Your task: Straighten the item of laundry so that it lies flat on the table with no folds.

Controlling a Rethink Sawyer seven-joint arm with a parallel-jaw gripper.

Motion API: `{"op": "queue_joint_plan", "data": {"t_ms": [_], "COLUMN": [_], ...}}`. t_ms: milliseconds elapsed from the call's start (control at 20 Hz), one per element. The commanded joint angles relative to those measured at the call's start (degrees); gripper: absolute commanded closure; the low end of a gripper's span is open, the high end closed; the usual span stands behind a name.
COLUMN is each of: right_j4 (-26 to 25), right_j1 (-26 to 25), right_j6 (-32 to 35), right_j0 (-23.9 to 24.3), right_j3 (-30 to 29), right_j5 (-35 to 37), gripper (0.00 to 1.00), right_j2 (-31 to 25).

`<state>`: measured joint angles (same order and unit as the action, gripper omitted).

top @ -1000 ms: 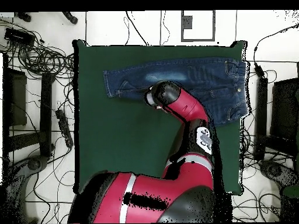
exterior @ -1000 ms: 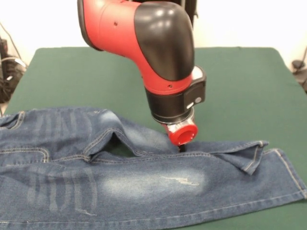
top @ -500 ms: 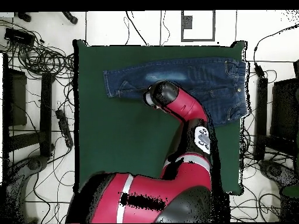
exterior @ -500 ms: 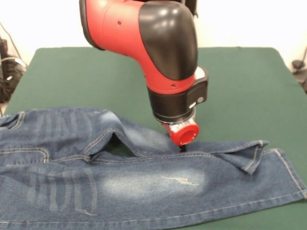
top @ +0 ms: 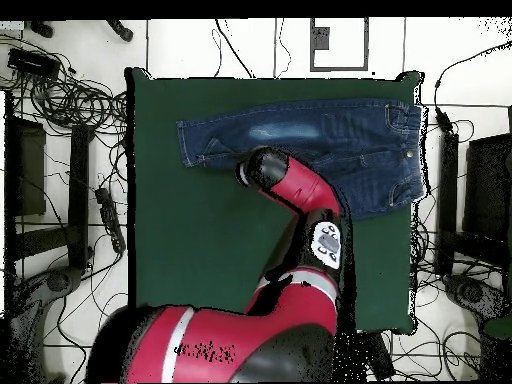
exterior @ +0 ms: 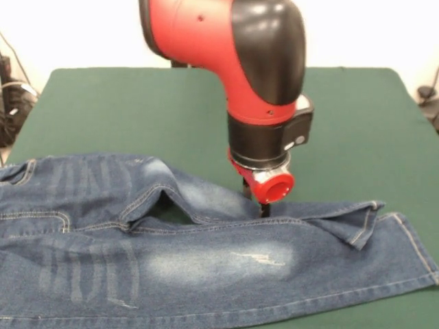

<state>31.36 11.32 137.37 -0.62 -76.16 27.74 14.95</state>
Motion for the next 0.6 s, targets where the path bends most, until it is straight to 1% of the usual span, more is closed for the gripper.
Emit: {"op": "queue_joint_plan", "data": {"t_ms": [50, 200, 350, 500, 600], "right_j4": [6.2, 5.8, 4.7, 4.8, 4.9], "right_j1": [-2.1, 0.1, 3.2, 5.4, 6.9], "right_j6": [20.8, 20.9, 19.0, 18.6, 17.3], "right_j0": [-8.4, -9.8, -9.6, -9.7, -9.0], "right_j3": [-4.6, -5.4, -6.7, -7.8, -8.7], "right_j5": [-8.9, -3.6, 1.4, 2.8, 3.2], "gripper": [0.0, 0.0, 0.0, 0.0, 0.0], "right_j2": [-4.3, -3.0, -3.2, -4.0, -5.2]}}
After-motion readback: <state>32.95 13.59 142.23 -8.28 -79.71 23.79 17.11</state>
